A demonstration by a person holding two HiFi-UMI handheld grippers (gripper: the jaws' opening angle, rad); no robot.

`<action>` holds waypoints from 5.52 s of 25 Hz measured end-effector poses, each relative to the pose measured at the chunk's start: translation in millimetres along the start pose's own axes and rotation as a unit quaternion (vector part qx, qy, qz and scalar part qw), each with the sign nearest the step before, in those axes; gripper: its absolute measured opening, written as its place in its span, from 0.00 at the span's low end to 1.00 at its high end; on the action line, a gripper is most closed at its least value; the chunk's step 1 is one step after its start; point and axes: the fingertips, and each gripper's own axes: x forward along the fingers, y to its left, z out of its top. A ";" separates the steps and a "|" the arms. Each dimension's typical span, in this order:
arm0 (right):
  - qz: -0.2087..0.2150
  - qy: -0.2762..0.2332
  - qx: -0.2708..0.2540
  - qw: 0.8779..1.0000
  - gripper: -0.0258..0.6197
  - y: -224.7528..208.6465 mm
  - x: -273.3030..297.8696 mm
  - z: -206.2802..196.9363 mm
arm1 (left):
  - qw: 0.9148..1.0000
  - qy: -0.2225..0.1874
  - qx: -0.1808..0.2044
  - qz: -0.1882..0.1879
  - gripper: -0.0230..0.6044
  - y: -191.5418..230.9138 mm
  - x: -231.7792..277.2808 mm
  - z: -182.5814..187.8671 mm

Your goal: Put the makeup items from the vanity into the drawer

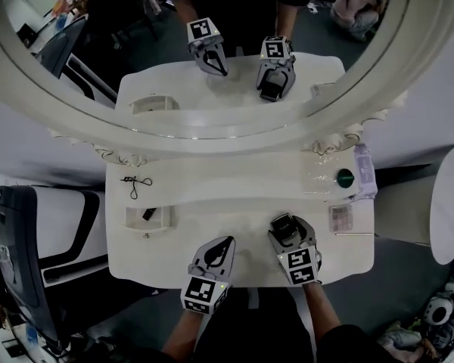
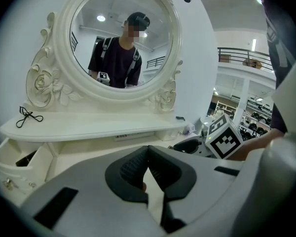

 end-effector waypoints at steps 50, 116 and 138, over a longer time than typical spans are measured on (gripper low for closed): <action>0.218 -0.189 -0.117 0.950 0.54 177.2 -90.6 139.6 | 0.958 -0.135 -0.082 0.240 0.06 39.9 -178.3 6.2; 0.203 -0.145 -0.353 0.902 0.54 349.9 95.9 202.4 | 0.946 -0.126 -0.148 0.258 0.06 243.4 -208.1 -43.9; 0.254 -0.121 -0.367 0.886 0.55 359.5 117.3 196.9 | 0.946 -0.118 -0.165 0.254 0.06 247.4 -205.9 -58.8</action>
